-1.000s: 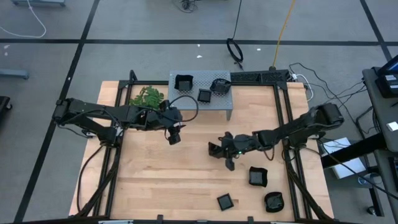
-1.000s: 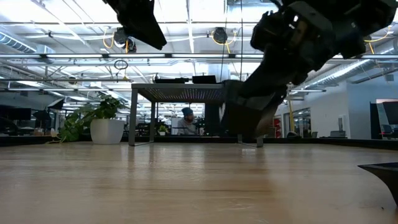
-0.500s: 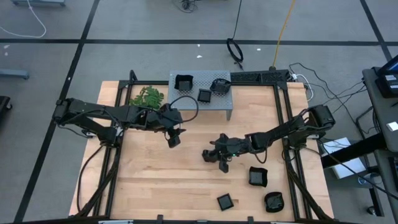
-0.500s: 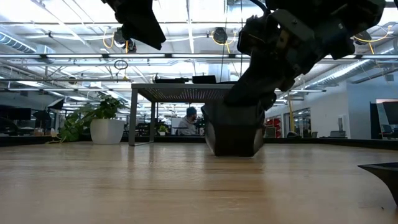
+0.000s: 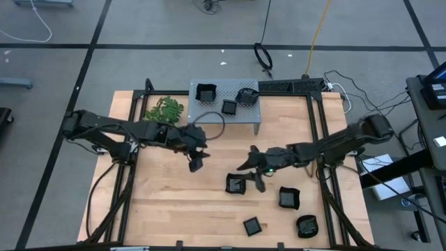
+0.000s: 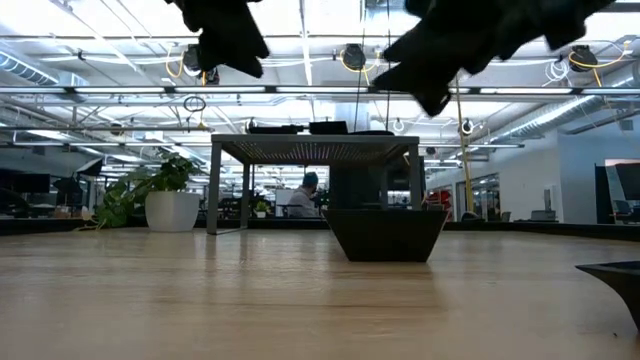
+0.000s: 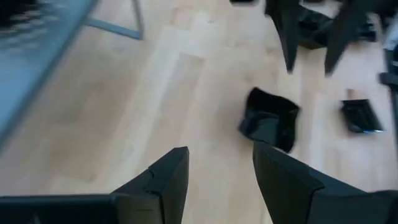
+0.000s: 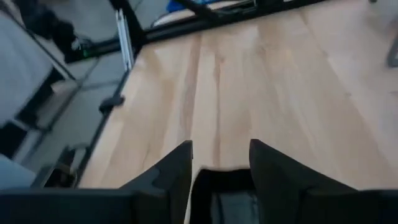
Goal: Pick & Place Mini shaped plates
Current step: Stack the black distorted square plate on top of the black distorted square plate on the shelf
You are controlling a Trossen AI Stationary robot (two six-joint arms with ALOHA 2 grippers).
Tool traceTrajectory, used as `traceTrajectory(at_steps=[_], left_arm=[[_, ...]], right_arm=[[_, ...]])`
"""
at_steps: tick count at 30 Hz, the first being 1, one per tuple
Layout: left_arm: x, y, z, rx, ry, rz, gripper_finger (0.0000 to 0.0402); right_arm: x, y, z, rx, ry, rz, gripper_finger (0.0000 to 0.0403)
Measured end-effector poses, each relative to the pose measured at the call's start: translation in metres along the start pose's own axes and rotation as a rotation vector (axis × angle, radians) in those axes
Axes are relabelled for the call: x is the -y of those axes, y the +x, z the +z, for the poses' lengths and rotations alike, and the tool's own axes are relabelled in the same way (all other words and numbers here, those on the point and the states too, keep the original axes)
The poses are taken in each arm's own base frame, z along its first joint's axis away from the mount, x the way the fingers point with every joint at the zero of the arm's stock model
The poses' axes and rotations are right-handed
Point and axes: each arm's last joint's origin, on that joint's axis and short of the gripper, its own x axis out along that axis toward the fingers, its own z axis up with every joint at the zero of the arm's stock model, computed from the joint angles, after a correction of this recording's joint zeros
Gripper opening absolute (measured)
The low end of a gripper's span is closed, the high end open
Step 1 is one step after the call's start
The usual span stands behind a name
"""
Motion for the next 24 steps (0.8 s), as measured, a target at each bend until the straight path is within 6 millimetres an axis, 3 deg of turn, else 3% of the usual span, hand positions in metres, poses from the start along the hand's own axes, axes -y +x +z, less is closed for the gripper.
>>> traceTrajectory(at_steps=[3,8,14,18,24], left_arm=[[0.01,0.014,-0.006,-0.04,0.004,-0.02,0.0182],[0.028,0.051,-0.005,0.003,-0.154,-0.065,0.0182],[0.036,0.103,-0.01,0.027,-0.39,-0.071,0.0182],[0.034,0.134,-0.027,-0.051,-0.552,-0.015,0.0182],[0.031,0.15,-0.043,-0.124,-0.657,0.056,0.0182]], right_arm=[[-0.003,-0.024,0.008,-0.031,-0.051,-0.008,0.0144],[-0.005,-0.068,0.011,-0.115,-0.063,-0.038,0.0137],[-0.004,-0.113,0.0,-0.264,-0.07,-0.072,0.0138],[-0.004,-0.134,-0.006,-0.319,-0.076,-0.079,0.0137],[-0.003,-0.148,-0.009,-0.336,-0.09,-0.081,0.0135]])
